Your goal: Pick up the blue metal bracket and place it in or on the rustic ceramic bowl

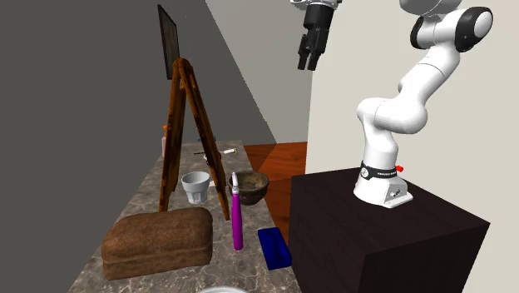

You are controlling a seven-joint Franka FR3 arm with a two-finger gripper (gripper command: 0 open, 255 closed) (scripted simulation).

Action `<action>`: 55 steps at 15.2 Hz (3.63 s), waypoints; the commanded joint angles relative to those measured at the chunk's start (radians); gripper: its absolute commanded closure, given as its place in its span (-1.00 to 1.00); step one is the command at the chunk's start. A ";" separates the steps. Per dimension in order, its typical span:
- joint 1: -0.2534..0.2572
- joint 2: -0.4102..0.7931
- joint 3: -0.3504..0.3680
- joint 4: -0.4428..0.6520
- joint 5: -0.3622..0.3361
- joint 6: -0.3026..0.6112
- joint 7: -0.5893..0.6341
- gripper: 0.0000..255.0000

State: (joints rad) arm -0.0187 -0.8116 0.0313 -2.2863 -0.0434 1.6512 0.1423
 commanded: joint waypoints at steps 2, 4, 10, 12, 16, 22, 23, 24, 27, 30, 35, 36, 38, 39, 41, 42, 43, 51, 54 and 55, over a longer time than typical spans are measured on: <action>-0.009 0.003 0.015 -0.028 0.008 0.025 0.041 -1.00; -0.027 0.014 0.047 -0.080 0.025 0.075 0.123 -1.00; -0.076 0.090 0.147 -0.203 0.077 0.235 0.370 -1.00; -0.092 0.129 0.181 -0.232 0.093 0.291 0.452 -1.00; -0.127 0.230 0.250 -0.273 0.120 0.409 0.618 -1.00; -0.190 0.433 0.352 -0.290 0.128 0.591 0.877 -1.00; -0.202 0.472 0.368 -0.288 0.123 0.621 0.923 -1.00; -0.215 0.512 0.383 -0.284 0.116 0.651 0.970 -1.00; -0.252 0.641 0.423 -0.265 0.076 0.737 1.118 -1.00; -0.281 0.780 0.446 -0.233 0.008 0.816 1.281 -1.00; -0.271 1.015 0.409 -0.155 -0.136 0.923 1.560 -1.00; -0.259 1.060 0.391 -0.136 -0.159 0.941 1.610 -1.00; -0.232 1.147 0.352 -0.094 -0.195 0.975 1.700 -1.00; -0.217 1.189 0.331 -0.073 -0.206 0.991 1.740 -1.00; -0.208 1.204 0.321 -0.070 -0.214 1.003 1.747 -1.00; -0.203 1.217 0.313 -0.069 -0.223 1.014 1.754 -1.00; -0.197 1.231 0.305 -0.066 -0.232 1.025 1.760 -1.00; -0.169 1.292 0.269 -0.054 -0.271 1.074 1.789 -1.00; -0.169 1.292 0.269 -0.054 -0.271 1.074 1.789 -1.00; -0.169 1.292 0.269 -0.054 -0.271 1.074 1.789 -1.00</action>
State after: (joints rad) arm -0.1877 0.4807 0.3005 -2.3405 -0.3144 2.7249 1.9312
